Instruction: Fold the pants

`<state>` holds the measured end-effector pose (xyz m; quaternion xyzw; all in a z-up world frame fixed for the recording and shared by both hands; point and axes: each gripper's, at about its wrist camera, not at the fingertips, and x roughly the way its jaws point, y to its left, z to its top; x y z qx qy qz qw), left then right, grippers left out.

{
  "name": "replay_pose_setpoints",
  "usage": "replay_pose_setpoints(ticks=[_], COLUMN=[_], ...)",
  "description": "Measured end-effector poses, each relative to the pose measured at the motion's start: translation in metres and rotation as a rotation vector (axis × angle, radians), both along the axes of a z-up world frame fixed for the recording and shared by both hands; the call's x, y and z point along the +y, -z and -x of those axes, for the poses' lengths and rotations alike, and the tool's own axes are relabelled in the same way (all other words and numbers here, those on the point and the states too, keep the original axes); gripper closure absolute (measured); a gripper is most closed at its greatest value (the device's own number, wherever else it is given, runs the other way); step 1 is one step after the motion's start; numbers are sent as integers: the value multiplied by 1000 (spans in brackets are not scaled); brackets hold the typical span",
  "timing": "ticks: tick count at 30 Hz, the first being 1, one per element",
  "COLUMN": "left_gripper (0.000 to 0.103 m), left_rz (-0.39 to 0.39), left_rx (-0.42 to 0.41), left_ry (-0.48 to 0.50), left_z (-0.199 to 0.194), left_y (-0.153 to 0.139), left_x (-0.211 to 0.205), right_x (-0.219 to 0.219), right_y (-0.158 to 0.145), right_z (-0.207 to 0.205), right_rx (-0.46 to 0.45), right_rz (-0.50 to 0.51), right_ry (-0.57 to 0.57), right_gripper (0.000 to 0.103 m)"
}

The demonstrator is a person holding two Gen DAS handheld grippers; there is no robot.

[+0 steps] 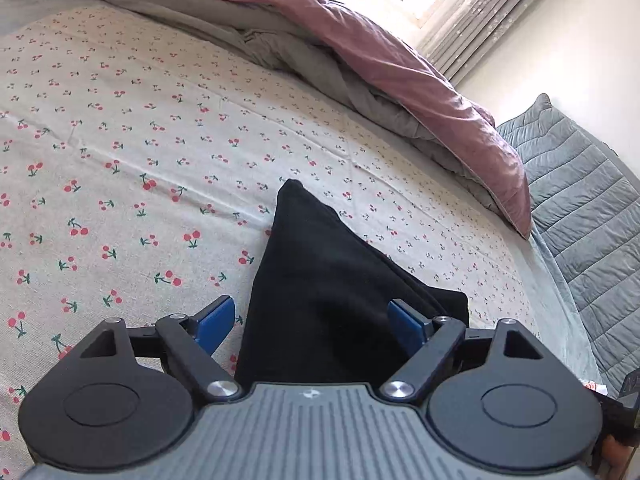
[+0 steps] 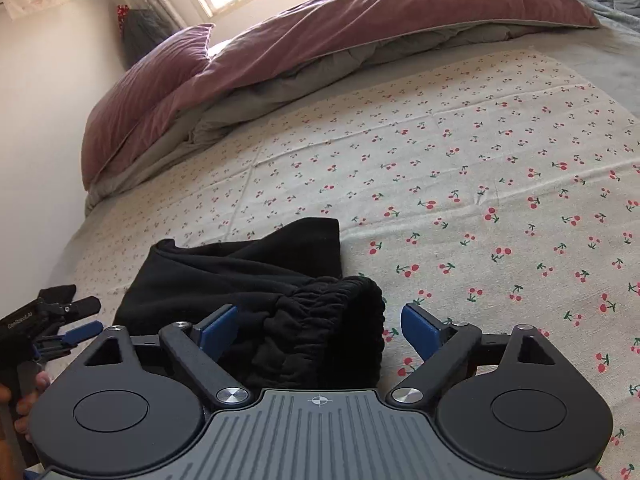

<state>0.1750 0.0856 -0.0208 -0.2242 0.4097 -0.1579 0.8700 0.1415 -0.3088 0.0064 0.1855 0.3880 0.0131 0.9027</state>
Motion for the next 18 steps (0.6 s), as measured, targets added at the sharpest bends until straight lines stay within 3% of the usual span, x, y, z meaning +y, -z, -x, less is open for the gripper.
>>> replay_pose_setpoints(ticks=[3,8,10,12,15,17,18], left_gripper=[14,15,26,46,65,69,70], left_rz=[-27,-105,-111,-116,-92,-76,-75], left_rx=[33,82,64,54,70,70,69], left_ry=[27,73,77,73,54,52,55], left_z=[-3,-5,-4,-2,-1,0,-1], left_y=[11,29,30,29,29,27,27], left_x=[-8,-22,-24,-25,-17,-14,-13], right_x=[-1,-10,-11,-12,-11,-9,-7], right_y=[15,27,28,28,31,34,34], right_z=[-9,-12,-12,-12,-13,-13,-13], right_rx=[80,122,130,119,127,121,111], right_rz=[2,-67,-71,-88,-121,-135,-152], right_ry=[16,48,53,53,50,46,42], right_gripper=[11,3,1,1,1,4,22])
